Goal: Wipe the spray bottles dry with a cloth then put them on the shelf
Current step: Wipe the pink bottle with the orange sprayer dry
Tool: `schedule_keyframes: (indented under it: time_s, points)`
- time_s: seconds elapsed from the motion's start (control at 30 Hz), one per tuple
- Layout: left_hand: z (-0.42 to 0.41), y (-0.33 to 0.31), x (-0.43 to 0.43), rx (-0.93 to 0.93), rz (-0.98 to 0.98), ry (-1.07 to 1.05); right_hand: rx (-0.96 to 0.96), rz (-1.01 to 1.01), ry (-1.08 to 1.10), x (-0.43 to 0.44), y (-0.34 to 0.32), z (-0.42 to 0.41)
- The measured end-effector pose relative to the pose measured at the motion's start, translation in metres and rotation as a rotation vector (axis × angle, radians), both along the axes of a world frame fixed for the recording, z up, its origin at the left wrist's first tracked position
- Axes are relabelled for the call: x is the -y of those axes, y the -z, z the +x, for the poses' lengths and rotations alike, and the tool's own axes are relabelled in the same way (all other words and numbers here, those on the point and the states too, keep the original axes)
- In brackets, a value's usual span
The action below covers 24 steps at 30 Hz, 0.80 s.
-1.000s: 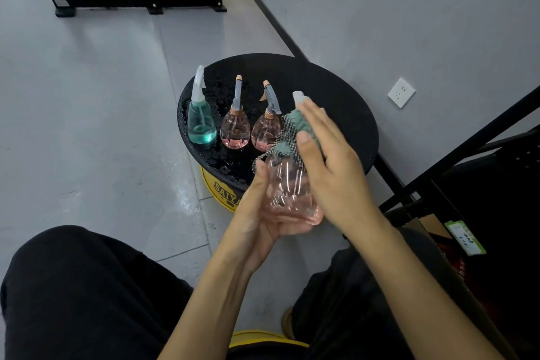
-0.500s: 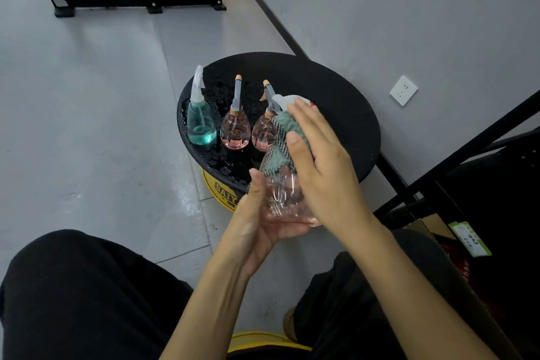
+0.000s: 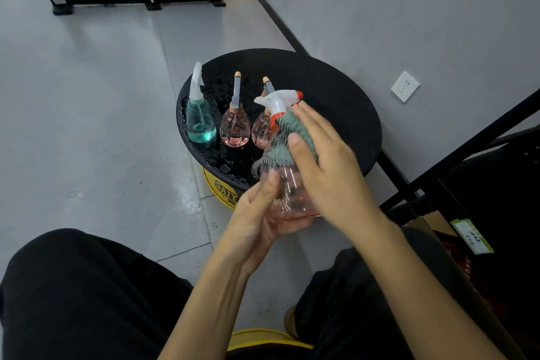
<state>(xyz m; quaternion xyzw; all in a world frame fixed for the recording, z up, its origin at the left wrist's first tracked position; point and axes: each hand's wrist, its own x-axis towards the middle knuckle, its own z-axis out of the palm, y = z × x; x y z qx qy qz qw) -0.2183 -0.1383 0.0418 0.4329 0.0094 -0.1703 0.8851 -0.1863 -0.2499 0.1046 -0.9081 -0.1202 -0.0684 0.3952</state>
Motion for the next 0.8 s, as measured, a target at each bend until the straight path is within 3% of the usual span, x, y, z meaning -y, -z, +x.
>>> schedule_keyframes:
  time_s: [0.13,0.33,0.6,0.8]
  points:
    - [-0.001,-0.004,0.002,-0.061,0.018,0.0,-0.025,-0.042,-0.007,-0.002,0.0,0.0]
    - [-0.002,0.002,0.004,-0.093,-0.123,-0.132,0.114,-0.162,-0.071,-0.019,0.018,-0.042]
    - [0.0,-0.001,0.007,-0.092,-0.054,-0.03,0.004,-0.054,-0.042,-0.006,0.0,0.007]
    - [0.002,0.003,0.004,-0.109,-0.148,-0.151,0.083,-0.176,-0.115,-0.017,0.011,-0.028]
